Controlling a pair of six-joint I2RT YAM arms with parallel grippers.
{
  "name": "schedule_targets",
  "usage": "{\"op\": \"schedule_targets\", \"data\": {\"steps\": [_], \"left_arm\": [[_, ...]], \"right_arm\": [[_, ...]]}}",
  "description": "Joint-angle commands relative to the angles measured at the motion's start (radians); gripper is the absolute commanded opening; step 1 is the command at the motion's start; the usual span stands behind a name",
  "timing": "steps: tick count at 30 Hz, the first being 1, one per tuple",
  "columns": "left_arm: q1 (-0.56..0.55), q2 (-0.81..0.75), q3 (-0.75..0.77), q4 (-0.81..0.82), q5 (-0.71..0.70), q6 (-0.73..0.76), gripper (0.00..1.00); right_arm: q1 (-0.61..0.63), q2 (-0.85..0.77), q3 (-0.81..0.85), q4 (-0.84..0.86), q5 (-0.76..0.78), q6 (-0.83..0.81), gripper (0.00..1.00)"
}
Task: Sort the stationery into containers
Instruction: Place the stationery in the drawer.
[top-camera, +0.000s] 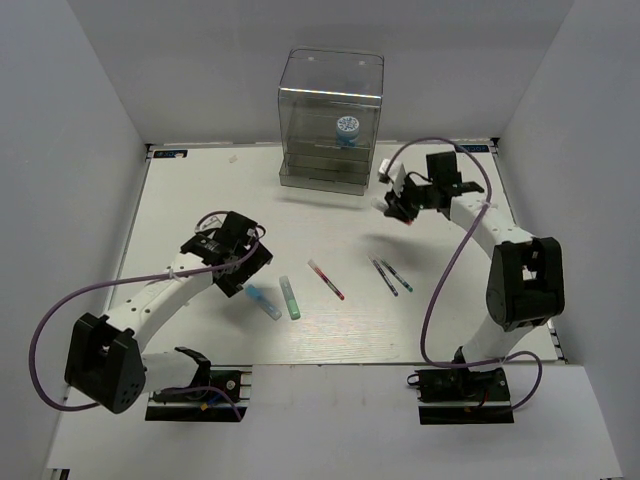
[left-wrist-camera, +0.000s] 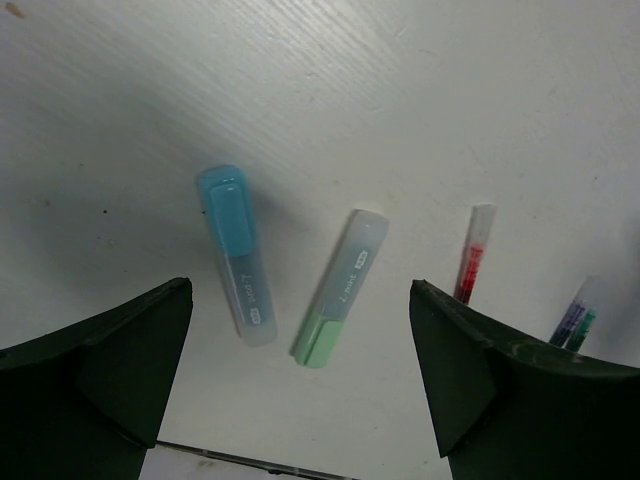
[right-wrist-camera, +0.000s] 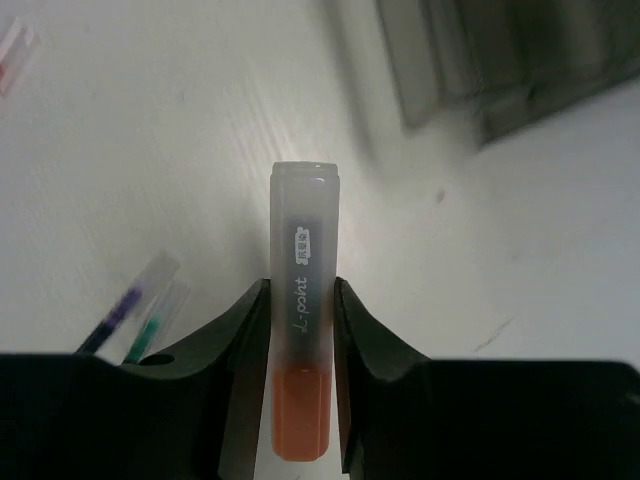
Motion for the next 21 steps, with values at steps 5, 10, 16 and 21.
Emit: {"op": "schedule_targets", "data": {"steps": [5, 10, 16, 21], "left_arm": [[-0.005, 0.019, -0.089, 0.025, 0.024, -0.041, 1.0], [-0.005, 0.111, -0.107, 0.049, 0.047, -0.032, 1.0], [-0.005, 0.154, -0.098, 0.072, 0.047, -0.021, 1.0], [-0.005, 0.186, -0.098, 0.081, 0.067, -0.021, 0.96]], "right_arm": [[0.114, 0.129, 0.323, 0.027, -0.267, -0.146, 0.0], [0.159, 0.25, 0.419, 0.237, -0.249, -0.086, 0.0], [0.194, 0.357, 0.518, 0.439, -0.217, -0.035, 0.0], [0.204, 0.46, 0.635, 0.481, -0.192, -0.057, 0.0]]}}
